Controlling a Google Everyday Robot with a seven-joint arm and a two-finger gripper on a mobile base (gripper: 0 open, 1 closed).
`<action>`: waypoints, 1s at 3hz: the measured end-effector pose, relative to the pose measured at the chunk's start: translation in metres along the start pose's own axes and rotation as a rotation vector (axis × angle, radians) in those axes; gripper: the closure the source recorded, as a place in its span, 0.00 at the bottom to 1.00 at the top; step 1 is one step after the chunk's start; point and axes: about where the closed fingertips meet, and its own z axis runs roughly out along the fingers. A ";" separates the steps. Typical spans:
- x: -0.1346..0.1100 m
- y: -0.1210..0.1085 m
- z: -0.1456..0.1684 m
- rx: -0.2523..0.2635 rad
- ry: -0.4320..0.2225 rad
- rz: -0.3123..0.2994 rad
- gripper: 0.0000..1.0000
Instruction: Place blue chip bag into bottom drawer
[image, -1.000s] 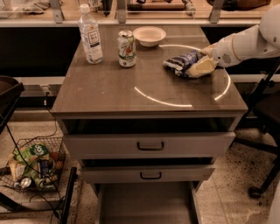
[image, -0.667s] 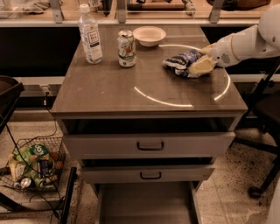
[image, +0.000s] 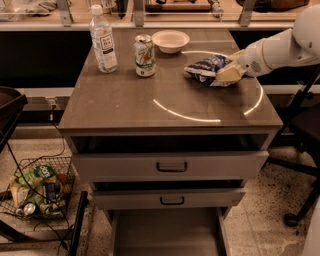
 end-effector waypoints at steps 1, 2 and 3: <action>0.000 0.000 0.000 0.000 0.000 0.000 1.00; -0.019 0.003 -0.008 -0.034 -0.032 -0.064 1.00; -0.043 0.016 -0.040 -0.057 -0.017 -0.154 1.00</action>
Offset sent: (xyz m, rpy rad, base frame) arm -0.0075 0.0143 0.0587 0.0030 -0.0984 0.1876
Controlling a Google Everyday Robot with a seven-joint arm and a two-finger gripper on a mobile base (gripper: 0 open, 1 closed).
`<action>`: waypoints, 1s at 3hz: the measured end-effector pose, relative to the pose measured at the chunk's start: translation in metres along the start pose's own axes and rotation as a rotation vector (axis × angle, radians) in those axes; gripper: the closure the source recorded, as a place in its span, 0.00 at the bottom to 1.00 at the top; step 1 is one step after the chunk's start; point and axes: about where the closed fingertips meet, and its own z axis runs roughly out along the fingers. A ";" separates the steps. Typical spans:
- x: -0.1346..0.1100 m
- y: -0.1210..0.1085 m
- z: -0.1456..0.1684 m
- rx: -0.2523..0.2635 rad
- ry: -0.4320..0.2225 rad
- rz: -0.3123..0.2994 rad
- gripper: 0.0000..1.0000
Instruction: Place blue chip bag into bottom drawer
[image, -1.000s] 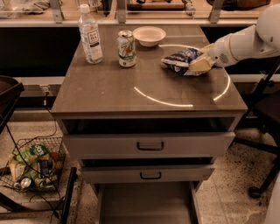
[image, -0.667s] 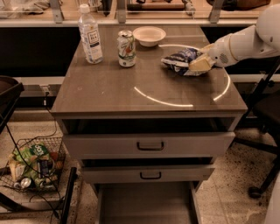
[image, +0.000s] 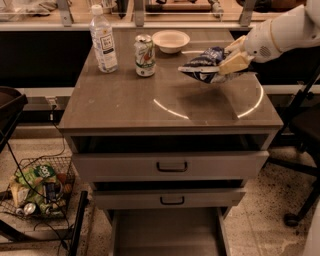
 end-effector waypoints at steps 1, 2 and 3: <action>-0.022 0.020 -0.043 0.012 0.016 -0.067 1.00; -0.033 0.056 -0.082 0.025 -0.004 -0.105 1.00; -0.007 0.102 -0.107 0.041 -0.040 -0.082 1.00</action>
Offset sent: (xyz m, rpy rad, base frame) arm -0.1798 -0.0292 0.0264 -0.0187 -0.0406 0.0352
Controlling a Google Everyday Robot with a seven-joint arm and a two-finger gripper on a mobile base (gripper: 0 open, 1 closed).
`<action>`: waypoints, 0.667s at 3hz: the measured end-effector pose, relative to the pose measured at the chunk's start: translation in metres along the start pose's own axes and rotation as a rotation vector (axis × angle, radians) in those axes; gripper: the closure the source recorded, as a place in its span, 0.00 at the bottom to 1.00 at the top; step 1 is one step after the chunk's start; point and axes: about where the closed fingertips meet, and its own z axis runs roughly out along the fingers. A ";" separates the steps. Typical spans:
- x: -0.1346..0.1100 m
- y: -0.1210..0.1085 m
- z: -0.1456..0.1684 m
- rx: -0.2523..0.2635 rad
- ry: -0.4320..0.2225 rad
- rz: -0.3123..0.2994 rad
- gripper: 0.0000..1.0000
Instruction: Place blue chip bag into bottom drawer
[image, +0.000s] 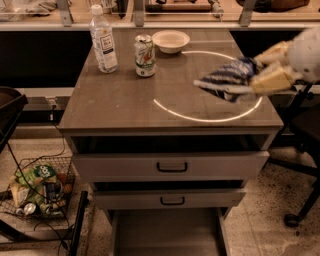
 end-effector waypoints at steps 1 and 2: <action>0.040 0.054 -0.021 -0.010 -0.022 0.050 1.00; 0.089 0.104 -0.045 -0.030 -0.035 0.122 1.00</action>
Offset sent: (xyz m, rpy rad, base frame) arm -0.1818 -0.0951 -0.1172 0.1486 0.1487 -0.0796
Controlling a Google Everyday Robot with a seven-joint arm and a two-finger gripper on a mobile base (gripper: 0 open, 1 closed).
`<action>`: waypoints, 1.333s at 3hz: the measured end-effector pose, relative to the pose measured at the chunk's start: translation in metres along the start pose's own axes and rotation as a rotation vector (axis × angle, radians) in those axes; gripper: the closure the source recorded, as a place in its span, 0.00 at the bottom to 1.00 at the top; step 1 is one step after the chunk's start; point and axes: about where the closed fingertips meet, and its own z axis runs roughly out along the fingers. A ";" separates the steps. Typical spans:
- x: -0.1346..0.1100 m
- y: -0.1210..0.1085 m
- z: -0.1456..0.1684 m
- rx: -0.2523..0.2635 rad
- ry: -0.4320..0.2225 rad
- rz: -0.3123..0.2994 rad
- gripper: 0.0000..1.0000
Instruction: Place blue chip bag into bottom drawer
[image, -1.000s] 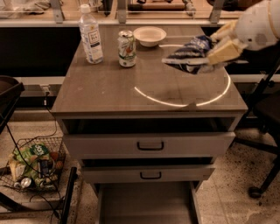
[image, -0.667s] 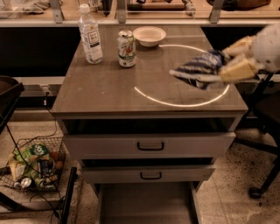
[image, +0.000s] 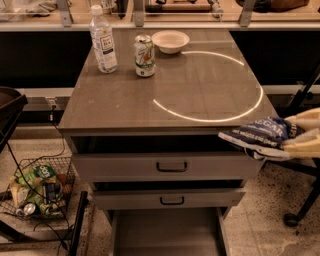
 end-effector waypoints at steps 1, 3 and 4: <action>0.050 0.037 -0.012 -0.065 0.001 0.114 1.00; 0.173 0.034 0.078 -0.178 0.192 0.455 1.00; 0.173 0.035 0.078 -0.178 0.190 0.453 1.00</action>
Offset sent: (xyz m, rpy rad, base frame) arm -0.0456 -0.0571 -0.1798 0.0989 0.5401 -0.1451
